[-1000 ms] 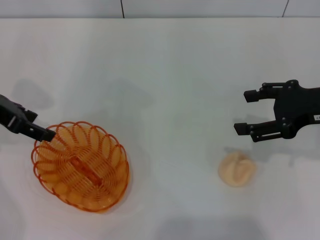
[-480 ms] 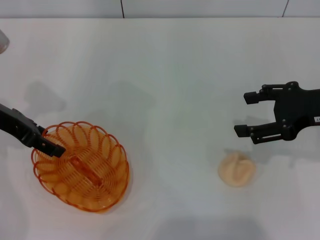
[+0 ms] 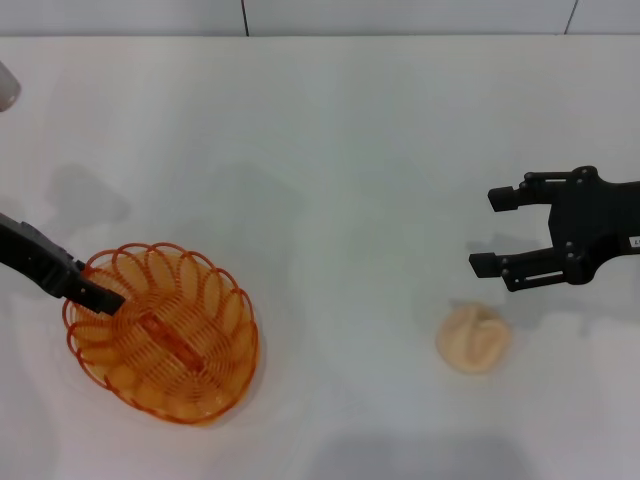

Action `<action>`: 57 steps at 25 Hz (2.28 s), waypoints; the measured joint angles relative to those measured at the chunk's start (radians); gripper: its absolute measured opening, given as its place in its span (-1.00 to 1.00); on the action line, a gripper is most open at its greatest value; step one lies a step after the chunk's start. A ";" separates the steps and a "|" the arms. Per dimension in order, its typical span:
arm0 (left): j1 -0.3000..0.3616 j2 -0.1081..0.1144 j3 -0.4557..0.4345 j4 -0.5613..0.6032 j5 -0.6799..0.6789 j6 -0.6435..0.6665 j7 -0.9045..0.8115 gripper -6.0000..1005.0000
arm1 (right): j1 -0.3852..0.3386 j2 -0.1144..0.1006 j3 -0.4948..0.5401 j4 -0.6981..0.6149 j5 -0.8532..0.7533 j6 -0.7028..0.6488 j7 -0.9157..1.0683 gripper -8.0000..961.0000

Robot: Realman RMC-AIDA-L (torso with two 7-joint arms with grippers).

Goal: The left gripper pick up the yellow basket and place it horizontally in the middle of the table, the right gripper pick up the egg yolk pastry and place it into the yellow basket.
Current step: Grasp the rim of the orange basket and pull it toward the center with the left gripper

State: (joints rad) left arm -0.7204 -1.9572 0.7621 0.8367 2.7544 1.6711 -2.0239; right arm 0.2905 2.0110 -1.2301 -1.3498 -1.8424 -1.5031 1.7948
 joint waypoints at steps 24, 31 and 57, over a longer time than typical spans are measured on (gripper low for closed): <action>-0.031 -0.003 0.010 -0.013 0.027 -0.047 -0.034 -0.38 | 0.004 0.000 0.000 0.000 0.000 -0.002 0.000 0.73; -0.037 -0.010 0.015 -0.016 0.026 -0.057 -0.028 -0.59 | 0.004 0.000 0.000 0.000 0.000 -0.002 0.000 0.73; -0.049 -0.007 0.039 -0.017 0.017 -0.005 0.008 -0.77 | 0.006 0.000 0.005 -0.008 0.000 -0.008 0.010 0.72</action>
State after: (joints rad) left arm -0.7699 -1.9638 0.8008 0.8202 2.7717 1.6662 -2.0163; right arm 0.2970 2.0111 -1.2251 -1.3575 -1.8422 -1.5110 1.8048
